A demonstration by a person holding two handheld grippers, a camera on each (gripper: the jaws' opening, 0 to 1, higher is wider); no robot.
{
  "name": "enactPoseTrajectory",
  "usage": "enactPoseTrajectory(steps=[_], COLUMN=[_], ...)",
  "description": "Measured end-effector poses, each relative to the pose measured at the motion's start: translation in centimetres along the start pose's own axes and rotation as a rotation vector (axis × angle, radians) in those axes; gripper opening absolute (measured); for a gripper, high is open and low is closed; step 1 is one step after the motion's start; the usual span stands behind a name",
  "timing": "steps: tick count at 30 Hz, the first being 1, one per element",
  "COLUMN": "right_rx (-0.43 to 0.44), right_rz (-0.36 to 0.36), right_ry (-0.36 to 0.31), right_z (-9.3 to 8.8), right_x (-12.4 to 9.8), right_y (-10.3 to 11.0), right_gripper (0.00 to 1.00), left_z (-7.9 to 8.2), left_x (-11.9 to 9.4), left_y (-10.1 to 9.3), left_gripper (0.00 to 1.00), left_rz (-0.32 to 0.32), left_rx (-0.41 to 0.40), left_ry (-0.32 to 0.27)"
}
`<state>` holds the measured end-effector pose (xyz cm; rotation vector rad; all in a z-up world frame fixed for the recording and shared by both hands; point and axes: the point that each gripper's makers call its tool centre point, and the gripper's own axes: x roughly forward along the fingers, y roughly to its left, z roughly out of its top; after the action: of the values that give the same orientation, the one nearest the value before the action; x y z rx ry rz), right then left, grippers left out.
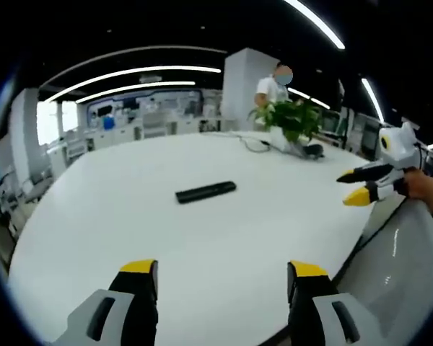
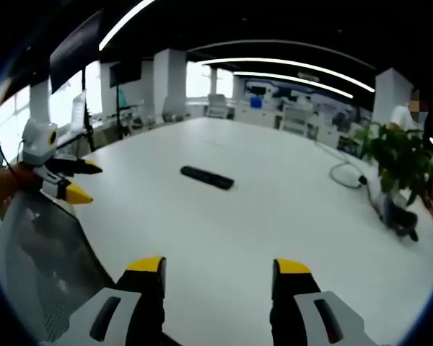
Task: Press the specified remote control buttons in sequence, fully releasing each button before pressing the next.
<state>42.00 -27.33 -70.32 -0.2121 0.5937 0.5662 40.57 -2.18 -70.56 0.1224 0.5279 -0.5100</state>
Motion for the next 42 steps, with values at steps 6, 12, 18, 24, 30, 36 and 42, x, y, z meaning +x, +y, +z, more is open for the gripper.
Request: enactPoseTrajectory(steps=[6, 12, 18, 24, 30, 36, 42], right_rx=[0.012, 0.020, 0.011, 0.002, 0.005, -0.009, -0.040], right_rz=[0.005, 0.016, 0.032, 0.040, 0.049, 0.052, 0.077], right_ry=[0.006, 0.011, 0.024, 0.044, 0.059, 0.047, 0.051], right_z=[0.0, 0.1, 0.1, -0.2, -0.5, 0.2, 0.8], right_x=[0.0, 0.3, 0.5, 0.8, 1.0, 1.4, 2.7], right_y=[-0.1, 0.1, 0.4, 0.6, 0.6, 0.6, 0.8], right_gripper=[0.57, 0.57, 0.58, 0.58, 0.57, 0.55, 0.54], left_z=[-0.1, -0.4, -0.4, -0.5, -0.6, -0.6, -0.7], left_x=[0.0, 0.1, 0.3, 0.3, 0.4, 0.4, 0.5], left_y=[0.1, 0.1, -0.1, 0.1, 0.3, 0.6, 0.7], left_gripper=[0.76, 0.76, 0.75, 0.75, 0.75, 0.75, 0.75], left_rz=[-0.003, -0.015, -0.021, -0.017, -0.020, -0.039, -0.044], left_rx=[0.022, 0.010, -0.046, -0.067, -0.101, -0.151, -0.146], left_ry=[0.010, 0.019, 0.031, 0.037, 0.047, 0.055, 0.072])
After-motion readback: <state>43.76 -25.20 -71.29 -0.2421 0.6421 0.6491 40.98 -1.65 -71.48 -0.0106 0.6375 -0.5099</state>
